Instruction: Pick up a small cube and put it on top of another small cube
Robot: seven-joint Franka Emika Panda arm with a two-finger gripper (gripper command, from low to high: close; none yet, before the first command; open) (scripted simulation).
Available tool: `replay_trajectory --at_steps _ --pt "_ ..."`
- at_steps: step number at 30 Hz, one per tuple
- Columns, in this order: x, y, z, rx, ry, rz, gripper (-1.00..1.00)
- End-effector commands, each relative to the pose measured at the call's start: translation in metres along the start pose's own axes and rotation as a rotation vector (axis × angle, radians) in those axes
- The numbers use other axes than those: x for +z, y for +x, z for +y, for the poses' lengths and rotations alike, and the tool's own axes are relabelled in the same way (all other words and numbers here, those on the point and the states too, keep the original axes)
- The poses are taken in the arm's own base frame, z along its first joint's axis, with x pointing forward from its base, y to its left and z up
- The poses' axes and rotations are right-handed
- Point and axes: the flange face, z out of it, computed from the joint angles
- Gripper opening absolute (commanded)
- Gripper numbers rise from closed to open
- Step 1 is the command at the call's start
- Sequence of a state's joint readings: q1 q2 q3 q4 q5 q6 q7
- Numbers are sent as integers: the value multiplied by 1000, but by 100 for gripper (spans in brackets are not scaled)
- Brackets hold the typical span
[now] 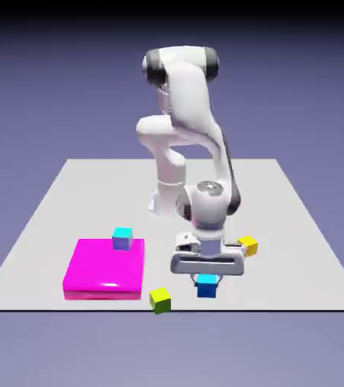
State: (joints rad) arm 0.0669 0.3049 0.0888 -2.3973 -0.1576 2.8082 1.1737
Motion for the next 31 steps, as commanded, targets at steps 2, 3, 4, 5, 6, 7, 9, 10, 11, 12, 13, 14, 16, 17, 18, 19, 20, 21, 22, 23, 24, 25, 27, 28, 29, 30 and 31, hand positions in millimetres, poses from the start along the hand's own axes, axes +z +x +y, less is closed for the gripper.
replay_trajectory --at_steps 2,3,4,5,6,7,9,10,11,12,13,14,16,17,18,19,20,21,22,23,24,25,27,28,29,30,31 --pt "-19 19 23 122 -6 2 -100" --pt "-28 28 35 182 -10 4 -100" --pt "-37 36 48 243 -13 7 -100" --pt "-46 43 61 303 -17 10 -100" --pt "-54 50 74 364 -21 13 -100" --pt "-62 56 87 424 -25 16 -100" --pt "-77 66 114 545 -34 25 -100" --pt "-84 70 128 605 -39 30 -100" --pt "-91 73 142 666 -44 35 -100" --pt "-97 76 156 726 -49 41 -100" --pt "-103 78 170 787 -54 47 -100" --pt "-109 80 184 848 -60 54 -100" --pt "-119 81 213 971 -72 69 -100" --pt "-123 80 227 1032 -79 77 -100" --pt "-127 79 240 1094 -86 85 -100" --pt "-131 78 254 1157 -92 94 -100" --pt "-133 77 263 1195 -97 99 -100" --pt "-133 77 263 1195 -97 99 -100" --pt "-122 78 264 1196 -100 104 -100" --pt "-111 79 266 1197 -101 106 -100" --pt "-101 80 267 1197 -102 107 -100" --pt "-90 79 268 1197 -102 107 -100" --pt "-69 77 270 1195 -98 102 -100" --pt "-64 77 271 1195 -97 99 -100" --pt "-64 77 271 1195 -97 99 100" --pt "-64 77 271 1195 -97 99 100" --pt "-74 78 270 1196 -100 104 100"
